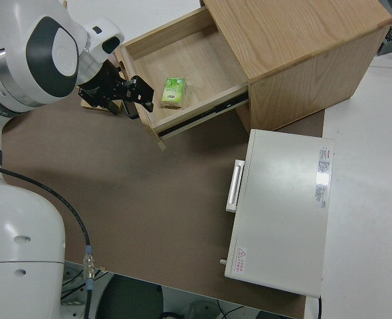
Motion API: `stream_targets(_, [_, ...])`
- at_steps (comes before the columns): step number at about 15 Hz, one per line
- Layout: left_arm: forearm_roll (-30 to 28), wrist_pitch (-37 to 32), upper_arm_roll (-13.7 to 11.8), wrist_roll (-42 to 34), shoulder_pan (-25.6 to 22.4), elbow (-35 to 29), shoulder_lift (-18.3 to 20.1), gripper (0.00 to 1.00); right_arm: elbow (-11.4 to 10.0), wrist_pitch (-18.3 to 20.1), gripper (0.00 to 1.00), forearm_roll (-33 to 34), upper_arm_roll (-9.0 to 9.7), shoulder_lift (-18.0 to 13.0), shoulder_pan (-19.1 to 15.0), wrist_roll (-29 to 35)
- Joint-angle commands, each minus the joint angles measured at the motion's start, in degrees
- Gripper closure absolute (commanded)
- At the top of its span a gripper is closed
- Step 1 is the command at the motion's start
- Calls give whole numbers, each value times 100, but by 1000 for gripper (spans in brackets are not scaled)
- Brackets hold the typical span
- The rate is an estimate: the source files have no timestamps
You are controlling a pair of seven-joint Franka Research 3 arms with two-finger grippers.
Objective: Slide drawer open with right arm
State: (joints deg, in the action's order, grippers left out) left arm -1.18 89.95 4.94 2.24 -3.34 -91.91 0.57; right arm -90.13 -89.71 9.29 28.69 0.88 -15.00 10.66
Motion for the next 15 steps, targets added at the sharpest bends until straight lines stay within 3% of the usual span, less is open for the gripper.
stream_targets(1, [65, -65, -28, -40, 26, -28, 57, 5, -418, -292, 13, -575, -161, -387, -249, -292])
stream_targets(3, [65, -65, -28, -40, 35, -28, 57, 2, -496, -310, 13, -1014, -328, -466, -372, -309])
stream_targets(9, [65, -65, -28, -40, 26, -28, 57, 2, -646, -301, 13, -1342, -382, -572, -706, -626])
stream_targets(15, [65, -65, -28, -40, 26, -28, 57, 2, -638, -248, 13, -1315, -382, -572, -619, -600])
